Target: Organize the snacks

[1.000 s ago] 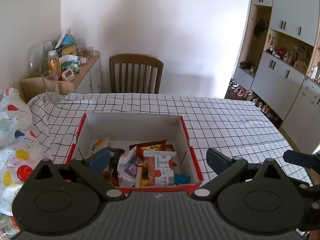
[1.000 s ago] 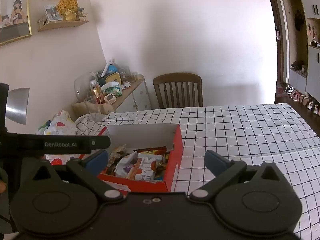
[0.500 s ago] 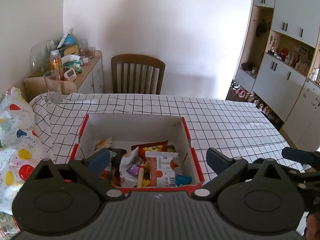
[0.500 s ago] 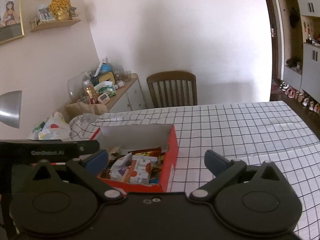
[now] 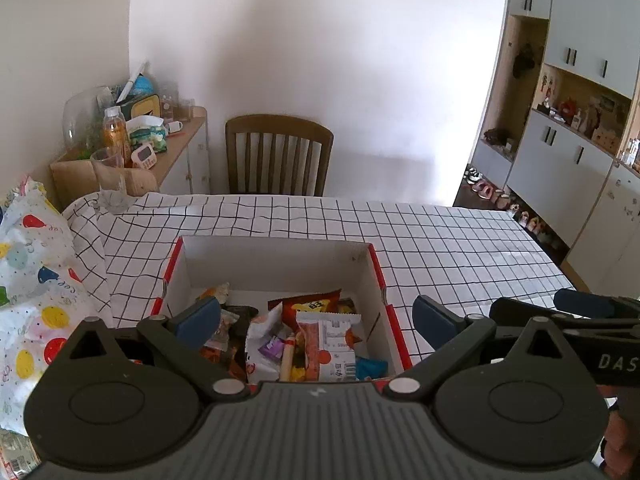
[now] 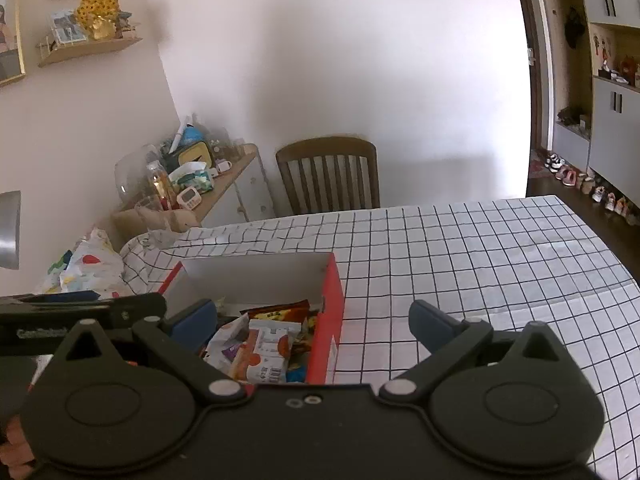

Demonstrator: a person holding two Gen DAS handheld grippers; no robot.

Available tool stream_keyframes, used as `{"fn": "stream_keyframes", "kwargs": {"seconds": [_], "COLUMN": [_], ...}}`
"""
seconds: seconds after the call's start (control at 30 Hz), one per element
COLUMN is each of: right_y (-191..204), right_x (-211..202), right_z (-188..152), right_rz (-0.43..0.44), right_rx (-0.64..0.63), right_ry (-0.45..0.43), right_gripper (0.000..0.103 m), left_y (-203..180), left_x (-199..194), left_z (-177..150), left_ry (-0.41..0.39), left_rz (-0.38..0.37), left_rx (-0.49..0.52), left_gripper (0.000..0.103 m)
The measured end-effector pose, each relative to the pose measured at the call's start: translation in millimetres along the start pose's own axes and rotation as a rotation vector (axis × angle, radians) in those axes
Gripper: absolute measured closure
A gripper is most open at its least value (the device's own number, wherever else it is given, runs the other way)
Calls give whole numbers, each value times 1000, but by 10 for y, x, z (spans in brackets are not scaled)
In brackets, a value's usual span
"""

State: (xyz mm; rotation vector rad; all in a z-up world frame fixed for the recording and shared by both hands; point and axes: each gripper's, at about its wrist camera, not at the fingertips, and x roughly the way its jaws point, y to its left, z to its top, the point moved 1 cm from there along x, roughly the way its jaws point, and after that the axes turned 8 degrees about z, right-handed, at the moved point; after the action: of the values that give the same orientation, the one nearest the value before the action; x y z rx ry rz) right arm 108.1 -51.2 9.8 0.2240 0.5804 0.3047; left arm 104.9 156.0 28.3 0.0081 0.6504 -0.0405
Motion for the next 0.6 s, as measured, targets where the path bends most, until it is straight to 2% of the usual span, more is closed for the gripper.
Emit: {"fn": "stream_keyframes", "kwargs": {"seconds": [0.6], "right_y": [23], "right_x": [76], "right_z": [40], "right_rz": [8], "right_rx": [-2], "right_ry": [16], "right_gripper": [0], "left_y": [17], "left_x": [16], "left_z": [-13], "left_ry": [28], "left_rz": [5], "left_rx": [-9], "left_gripper": [0]}}
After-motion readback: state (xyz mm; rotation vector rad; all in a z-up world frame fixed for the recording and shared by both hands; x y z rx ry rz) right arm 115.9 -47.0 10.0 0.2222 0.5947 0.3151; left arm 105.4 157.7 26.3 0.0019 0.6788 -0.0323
